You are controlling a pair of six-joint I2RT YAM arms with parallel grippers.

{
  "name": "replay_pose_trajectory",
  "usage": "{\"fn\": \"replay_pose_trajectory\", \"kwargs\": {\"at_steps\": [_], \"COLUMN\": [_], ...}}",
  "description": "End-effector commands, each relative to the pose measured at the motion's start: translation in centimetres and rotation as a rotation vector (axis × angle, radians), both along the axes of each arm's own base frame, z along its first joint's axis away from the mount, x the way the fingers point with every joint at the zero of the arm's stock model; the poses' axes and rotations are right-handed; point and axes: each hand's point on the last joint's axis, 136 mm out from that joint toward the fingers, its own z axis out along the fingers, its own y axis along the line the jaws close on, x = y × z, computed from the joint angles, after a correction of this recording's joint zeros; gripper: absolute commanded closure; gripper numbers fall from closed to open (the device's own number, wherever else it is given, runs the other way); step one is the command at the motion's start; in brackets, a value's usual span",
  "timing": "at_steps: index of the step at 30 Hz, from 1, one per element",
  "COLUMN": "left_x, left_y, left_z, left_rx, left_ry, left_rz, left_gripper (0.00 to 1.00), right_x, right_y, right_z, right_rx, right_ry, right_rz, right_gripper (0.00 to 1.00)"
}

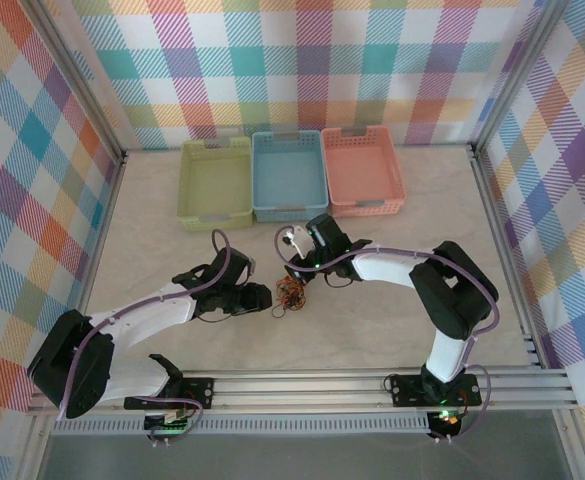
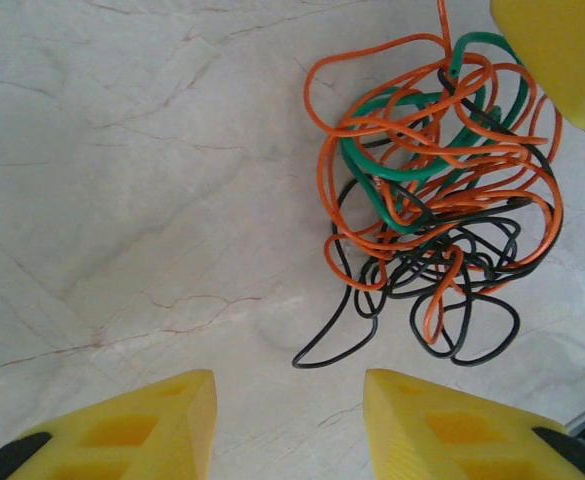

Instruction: Untangle the cables

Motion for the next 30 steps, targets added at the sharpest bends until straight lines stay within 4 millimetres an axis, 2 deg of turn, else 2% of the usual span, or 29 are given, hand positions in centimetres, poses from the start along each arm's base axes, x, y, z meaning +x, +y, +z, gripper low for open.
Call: {"fn": "replay_pose_trajectory", "kwargs": {"at_steps": [1,7,11,14,18,22,25,30], "left_x": [0.2,0.6,1.4,1.6,1.7,2.2,2.5,2.6], "left_y": [-1.2,-2.7,-3.7,-4.2,-5.2,-5.7,-6.0,-6.6], "left_z": [0.3,0.8,0.8,-0.1,-0.5,-0.5,-0.9,-1.7], "left_rx": [-0.061,-0.109,-0.111,-0.093,-0.095,-0.074,-0.058,-0.016], "left_ry": [-0.003,-0.007,-0.005,0.020,0.032,0.022,0.030,0.036], "left_rz": [-0.026,-0.046,-0.059,-0.061,-0.074,-0.078,-0.075,-0.082], "left_gripper": [0.56,0.45,0.43,0.43,0.43,0.35,0.35,0.42], "right_x": [0.1,0.1,0.4,0.7,0.9,1.2,1.3,1.6], "right_y": [0.4,0.3,-0.2,-0.6,-1.0,-1.4,-1.7,-2.2], "right_z": [1.7,1.9,1.8,1.7,1.6,1.4,1.3,1.1], "right_rx": [0.044,0.058,0.073,0.078,0.084,0.080,0.083,0.082], "right_ry": [-0.055,-0.055,-0.041,-0.028,-0.013,-0.003,0.010,0.019], "right_rz": [0.002,-0.010,-0.032,-0.054,-0.073,-0.090,-0.105,-0.129], "right_gripper": [1.00,1.00,1.00,1.00,1.00,1.00,1.00,1.00]}}
